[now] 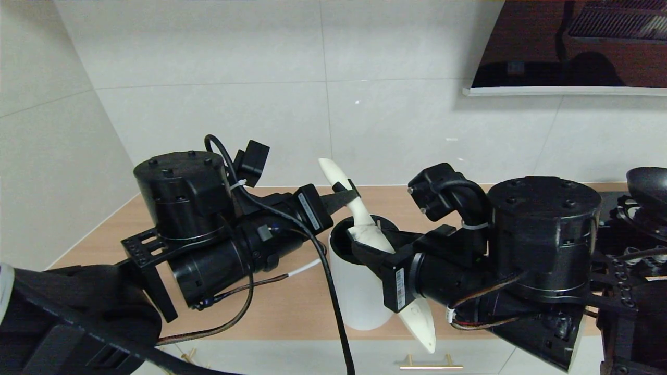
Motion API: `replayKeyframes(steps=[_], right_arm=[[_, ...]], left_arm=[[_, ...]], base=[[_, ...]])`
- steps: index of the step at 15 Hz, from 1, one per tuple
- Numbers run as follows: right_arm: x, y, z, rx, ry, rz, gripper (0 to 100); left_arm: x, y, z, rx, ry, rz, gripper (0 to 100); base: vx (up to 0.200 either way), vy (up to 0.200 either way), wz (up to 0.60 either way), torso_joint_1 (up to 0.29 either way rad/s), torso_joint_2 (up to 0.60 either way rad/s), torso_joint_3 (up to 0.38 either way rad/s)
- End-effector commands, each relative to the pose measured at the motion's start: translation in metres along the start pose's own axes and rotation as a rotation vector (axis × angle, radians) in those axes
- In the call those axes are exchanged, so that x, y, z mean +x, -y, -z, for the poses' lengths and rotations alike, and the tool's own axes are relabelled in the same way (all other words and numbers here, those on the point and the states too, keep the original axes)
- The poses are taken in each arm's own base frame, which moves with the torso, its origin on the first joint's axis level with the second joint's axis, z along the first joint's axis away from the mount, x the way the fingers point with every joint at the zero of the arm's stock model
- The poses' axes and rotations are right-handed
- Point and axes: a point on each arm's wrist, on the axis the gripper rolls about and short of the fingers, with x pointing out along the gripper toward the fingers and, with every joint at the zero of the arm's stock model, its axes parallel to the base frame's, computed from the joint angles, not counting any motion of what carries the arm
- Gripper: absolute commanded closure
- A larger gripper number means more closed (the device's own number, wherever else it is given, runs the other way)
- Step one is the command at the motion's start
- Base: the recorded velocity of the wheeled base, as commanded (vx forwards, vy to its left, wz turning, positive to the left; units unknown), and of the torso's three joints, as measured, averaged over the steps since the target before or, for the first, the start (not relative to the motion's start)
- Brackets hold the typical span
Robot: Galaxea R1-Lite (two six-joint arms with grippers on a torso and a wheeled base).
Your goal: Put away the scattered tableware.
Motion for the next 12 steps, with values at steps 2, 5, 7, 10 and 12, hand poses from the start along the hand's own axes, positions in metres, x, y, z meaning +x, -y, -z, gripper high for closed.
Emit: replayKeyframes(steps=[2, 5, 7, 10, 12], right_arm=[[0.0, 0.0, 0.0, 0.0, 0.002, 0.0, 100], [0.0, 0.0, 0.0, 0.001, 0.0, 0.0, 0], [0.0, 0.0, -0.001, 0.002, 0.003, 0.0, 0], [-0.002, 0.0, -0.003, 0.004, 0.011, 0.0, 0], [-0.008, 0.005, -0.011, 0.011, 0.039, 0.011, 0]], left_arm=[[-0.001, 0.002, -0.002, 0.001, 0.006, 0.006, 100], [-0.002, 0.004, -0.004, -0.018, 0.014, 0.015, 100], [-0.001, 0.005, -0.005, -0.019, 0.016, 0.017, 100], [-0.001, 0.006, -0.006, -0.017, 0.024, 0.018, 100], [-0.001, 0.009, -0.009, -0.016, 0.046, 0.01, 100]], base=[[0.0, 0.0, 0.0, 0.0, 0.0, 0.0], [0.0, 0.0, 0.0, 0.0, 0.0, 0.0], [0.0, 0.0, 0.0, 0.0, 0.0, 0.0], [0.0, 0.0, 0.0, 0.0, 0.0, 0.0], [0.0, 0.0, 0.0, 0.0, 0.0, 0.0]])
